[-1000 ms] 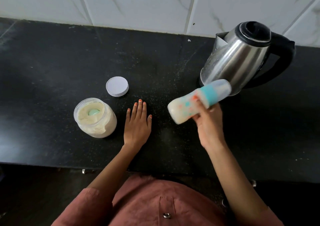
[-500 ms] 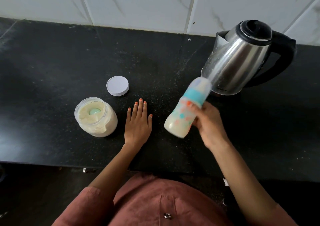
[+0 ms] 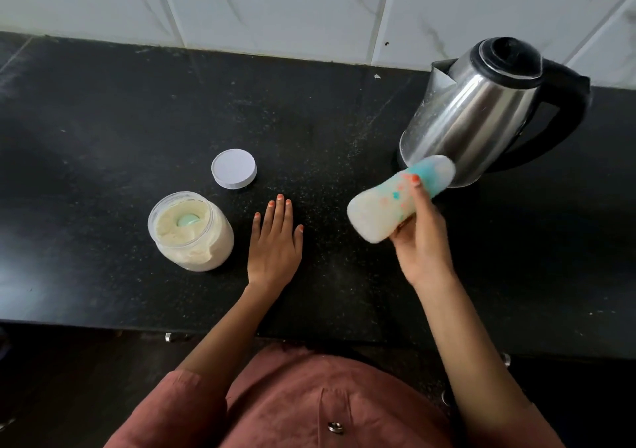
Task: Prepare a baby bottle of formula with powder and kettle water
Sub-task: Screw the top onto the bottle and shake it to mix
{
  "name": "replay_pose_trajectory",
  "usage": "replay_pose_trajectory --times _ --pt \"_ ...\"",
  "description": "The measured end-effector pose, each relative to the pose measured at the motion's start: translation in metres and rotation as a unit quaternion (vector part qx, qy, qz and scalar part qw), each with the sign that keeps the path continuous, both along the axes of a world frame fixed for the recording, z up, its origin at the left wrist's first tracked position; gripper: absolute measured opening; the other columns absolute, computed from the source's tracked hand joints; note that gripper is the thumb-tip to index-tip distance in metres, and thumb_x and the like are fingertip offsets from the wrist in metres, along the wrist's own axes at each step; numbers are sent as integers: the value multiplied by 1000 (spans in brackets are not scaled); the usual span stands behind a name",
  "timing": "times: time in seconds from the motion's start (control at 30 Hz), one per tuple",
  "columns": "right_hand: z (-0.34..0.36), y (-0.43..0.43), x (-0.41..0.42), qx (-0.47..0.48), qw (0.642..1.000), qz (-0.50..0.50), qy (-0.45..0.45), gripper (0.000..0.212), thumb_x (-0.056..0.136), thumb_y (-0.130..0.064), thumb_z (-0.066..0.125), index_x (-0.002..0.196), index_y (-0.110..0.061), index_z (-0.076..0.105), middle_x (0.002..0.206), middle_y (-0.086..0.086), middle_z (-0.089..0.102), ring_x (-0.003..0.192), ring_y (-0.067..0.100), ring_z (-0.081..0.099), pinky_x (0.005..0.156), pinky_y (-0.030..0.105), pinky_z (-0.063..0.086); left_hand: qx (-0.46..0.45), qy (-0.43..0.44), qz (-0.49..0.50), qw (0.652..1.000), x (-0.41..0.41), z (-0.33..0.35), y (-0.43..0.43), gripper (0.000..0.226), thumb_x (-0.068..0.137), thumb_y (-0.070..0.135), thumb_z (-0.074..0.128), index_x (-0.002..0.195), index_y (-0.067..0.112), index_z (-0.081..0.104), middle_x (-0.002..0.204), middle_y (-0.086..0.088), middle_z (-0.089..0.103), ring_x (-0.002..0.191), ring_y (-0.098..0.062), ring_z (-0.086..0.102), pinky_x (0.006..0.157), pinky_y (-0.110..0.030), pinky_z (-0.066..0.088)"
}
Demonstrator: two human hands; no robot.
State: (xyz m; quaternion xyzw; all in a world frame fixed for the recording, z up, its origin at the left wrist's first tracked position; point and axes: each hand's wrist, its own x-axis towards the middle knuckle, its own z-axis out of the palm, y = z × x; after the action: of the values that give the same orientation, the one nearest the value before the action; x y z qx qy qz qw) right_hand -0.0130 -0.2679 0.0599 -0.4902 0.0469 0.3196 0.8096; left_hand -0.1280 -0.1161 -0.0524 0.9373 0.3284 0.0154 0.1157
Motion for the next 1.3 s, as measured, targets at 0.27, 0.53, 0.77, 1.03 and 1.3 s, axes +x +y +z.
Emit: replay_pose_trajectory --times 0.27,0.53,0.77,1.03,1.3 --pt "-1 -6 5 -20 1000 -10 -4 45 63 -32 73 104 -17 62 90 -1 71 80 9 70 58 25 54 2 -3 -2 1000 0 0 1 55 101 36 17 148 12 3 157 -4 0 145 -17 -3 116 -36 -2" --pt "-2 -3 -13 -49 990 113 -73 45 52 -28 78 94 -19 66 88 -2 72 85 13 68 64 26 55 -3 -2 -3 1000 1 0 2 55 100 36 17 148 13 3 157 -3 0 144 -16 -3 115 -35 -3" --pt "2 10 -20 -62 986 116 -101 42 54 -28 75 93 -19 65 85 -2 72 80 11 69 63 26 55 4 7 1 1000 0 0 1 55 100 36 17 148 12 3 158 -4 0 145 -17 -3 116 -36 -1" --pt "7 13 -5 -22 998 -10 -54 40 70 -27 69 108 -19 57 98 -2 67 86 8 68 65 25 55 3 -1 0 1000 0 2 -1 55 101 36 17 148 12 3 157 -3 0 145 -16 -3 116 -35 -2" --pt "10 7 5 -31 996 -32 -82 49 58 -32 72 104 -18 61 96 -1 68 83 8 68 63 25 54 5 -5 -2 1000 1 0 0 55 100 36 17 148 13 5 157 -4 2 145 -17 -1 116 -35 -2"
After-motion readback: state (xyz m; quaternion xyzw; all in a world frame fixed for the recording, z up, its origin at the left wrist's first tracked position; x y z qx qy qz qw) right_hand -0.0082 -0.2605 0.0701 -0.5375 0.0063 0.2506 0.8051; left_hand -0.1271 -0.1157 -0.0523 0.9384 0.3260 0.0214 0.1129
